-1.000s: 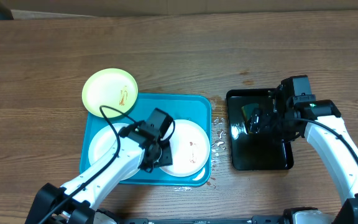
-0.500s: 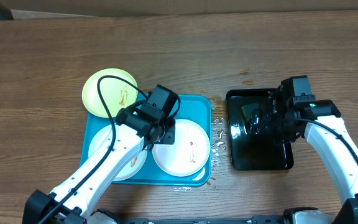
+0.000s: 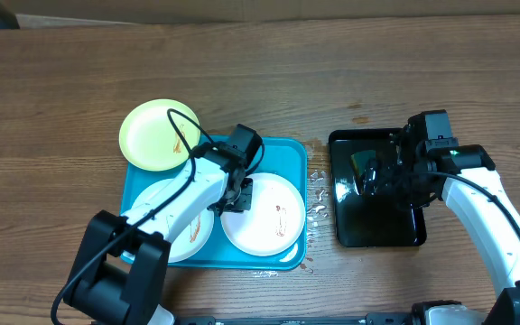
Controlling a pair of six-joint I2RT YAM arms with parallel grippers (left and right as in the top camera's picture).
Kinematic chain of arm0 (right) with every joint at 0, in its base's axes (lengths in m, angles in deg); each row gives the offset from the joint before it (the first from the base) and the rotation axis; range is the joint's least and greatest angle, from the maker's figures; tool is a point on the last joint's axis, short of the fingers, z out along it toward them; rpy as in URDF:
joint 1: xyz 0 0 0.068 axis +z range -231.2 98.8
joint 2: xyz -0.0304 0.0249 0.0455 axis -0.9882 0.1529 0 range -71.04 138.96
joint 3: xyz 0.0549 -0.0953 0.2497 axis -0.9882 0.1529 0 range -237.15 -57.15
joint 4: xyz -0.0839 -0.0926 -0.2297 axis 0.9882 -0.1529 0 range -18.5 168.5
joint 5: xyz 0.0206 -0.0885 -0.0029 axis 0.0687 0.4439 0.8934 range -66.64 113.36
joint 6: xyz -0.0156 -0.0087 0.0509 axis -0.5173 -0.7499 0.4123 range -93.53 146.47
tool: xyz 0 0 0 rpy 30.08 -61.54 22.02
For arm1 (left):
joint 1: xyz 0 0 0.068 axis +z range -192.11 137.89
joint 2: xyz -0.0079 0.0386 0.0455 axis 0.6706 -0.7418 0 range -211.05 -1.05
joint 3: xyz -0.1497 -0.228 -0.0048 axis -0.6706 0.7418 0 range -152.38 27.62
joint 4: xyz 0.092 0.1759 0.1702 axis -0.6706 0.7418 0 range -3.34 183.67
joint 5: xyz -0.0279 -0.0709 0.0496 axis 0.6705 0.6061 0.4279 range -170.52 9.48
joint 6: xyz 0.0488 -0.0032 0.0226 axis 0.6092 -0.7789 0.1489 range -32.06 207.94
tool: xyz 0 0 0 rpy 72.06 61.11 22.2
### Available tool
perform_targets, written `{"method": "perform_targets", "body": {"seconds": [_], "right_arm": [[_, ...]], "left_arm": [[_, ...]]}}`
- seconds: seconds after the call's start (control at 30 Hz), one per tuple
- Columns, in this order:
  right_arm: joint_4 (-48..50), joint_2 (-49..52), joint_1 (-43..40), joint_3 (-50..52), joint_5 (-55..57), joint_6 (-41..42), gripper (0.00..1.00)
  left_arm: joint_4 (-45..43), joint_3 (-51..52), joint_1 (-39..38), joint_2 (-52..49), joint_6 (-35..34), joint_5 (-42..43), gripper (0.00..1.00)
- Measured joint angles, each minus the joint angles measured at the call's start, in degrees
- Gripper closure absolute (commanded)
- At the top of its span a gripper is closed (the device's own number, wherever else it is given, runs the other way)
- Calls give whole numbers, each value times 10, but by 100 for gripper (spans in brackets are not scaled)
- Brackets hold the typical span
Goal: Clean dirty plates on tray and stack at the side
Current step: 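Grip the rim of the right white plate with the left gripper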
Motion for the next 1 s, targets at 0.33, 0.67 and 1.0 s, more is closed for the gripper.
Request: {"method": "perform_targets", "body": {"seconds": [0.33, 0.67, 1.0], "right_arm": [[-1, 0, 0, 0, 0, 0, 12], [-13, 0, 0, 0, 3, 0, 12], [-6, 10, 0, 0, 29, -2, 13]], "left_arm": [[-26, 1, 34, -6, 34, 28, 76], [-52, 10, 30, -17, 68, 31, 90], [-75, 33, 42, -9, 42, 53, 96]]}}
